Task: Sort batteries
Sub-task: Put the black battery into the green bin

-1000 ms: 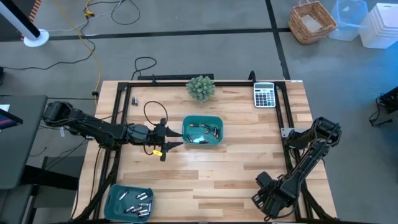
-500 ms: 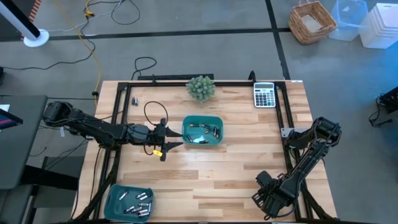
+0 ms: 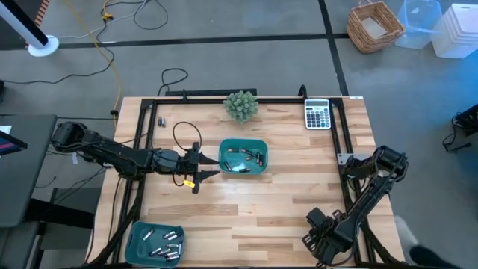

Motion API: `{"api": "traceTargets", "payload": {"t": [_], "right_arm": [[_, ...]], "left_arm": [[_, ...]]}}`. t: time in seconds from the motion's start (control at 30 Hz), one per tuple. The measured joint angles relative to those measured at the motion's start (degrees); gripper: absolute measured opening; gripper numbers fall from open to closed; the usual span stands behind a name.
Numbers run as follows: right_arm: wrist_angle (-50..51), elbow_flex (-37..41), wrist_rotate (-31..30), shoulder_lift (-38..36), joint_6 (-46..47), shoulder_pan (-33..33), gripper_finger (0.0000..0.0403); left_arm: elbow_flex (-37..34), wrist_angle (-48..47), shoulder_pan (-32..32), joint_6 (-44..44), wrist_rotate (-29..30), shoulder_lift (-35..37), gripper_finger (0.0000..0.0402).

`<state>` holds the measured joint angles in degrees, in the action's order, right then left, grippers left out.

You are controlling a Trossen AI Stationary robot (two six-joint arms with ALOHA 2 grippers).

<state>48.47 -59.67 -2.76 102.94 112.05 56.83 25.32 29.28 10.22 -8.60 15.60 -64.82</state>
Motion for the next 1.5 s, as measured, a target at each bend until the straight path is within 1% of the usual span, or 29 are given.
{"api": "traceTargets", "payload": {"t": [0.13, 0.4, 0.57, 0.97, 1.13, 1.33, 1.5], "right_arm": [[-0.2, -0.2, 0.0, 0.1, 0.2, 0.6, 0.0163], [-0.9, -0.2, -0.1, 0.1, 0.0, 0.7, 0.0095], [-0.9, -0.2, -0.1, 0.1, -1.3, 0.7, 0.0069], [-0.8, -0.5, -0.8, 0.2, -5.7, -0.7, 0.0060], [0.4, -1.8, -4.0, 0.5, -8.1, -1.4, 0.0060], [0.1, -3.2, -10.2, 0.5, -12.1, -2.7, 0.0060], [0.2, -3.4, -12.3, 0.4, -15.4, -3.8, 0.0060]], "left_arm": [[0.0, -0.2, 0.0, 0.0, 0.0, 0.0, 0.0155], [0.0, -0.3, 0.0, 0.1, 0.0, 0.0, 0.0155], [0.0, -0.3, 0.0, 0.4, 0.0, 0.0, 0.0155], [0.0, -0.3, 0.0, 0.3, 0.0, 0.0, 0.0155], [0.0, -0.3, 0.0, 0.4, 0.0, 0.0, 0.0155], [0.0, -0.3, 0.0, 0.3, 0.0, 0.0, 0.0155], [0.0, -0.3, 0.0, 0.2, 0.0, 0.0, 0.0155]]}}
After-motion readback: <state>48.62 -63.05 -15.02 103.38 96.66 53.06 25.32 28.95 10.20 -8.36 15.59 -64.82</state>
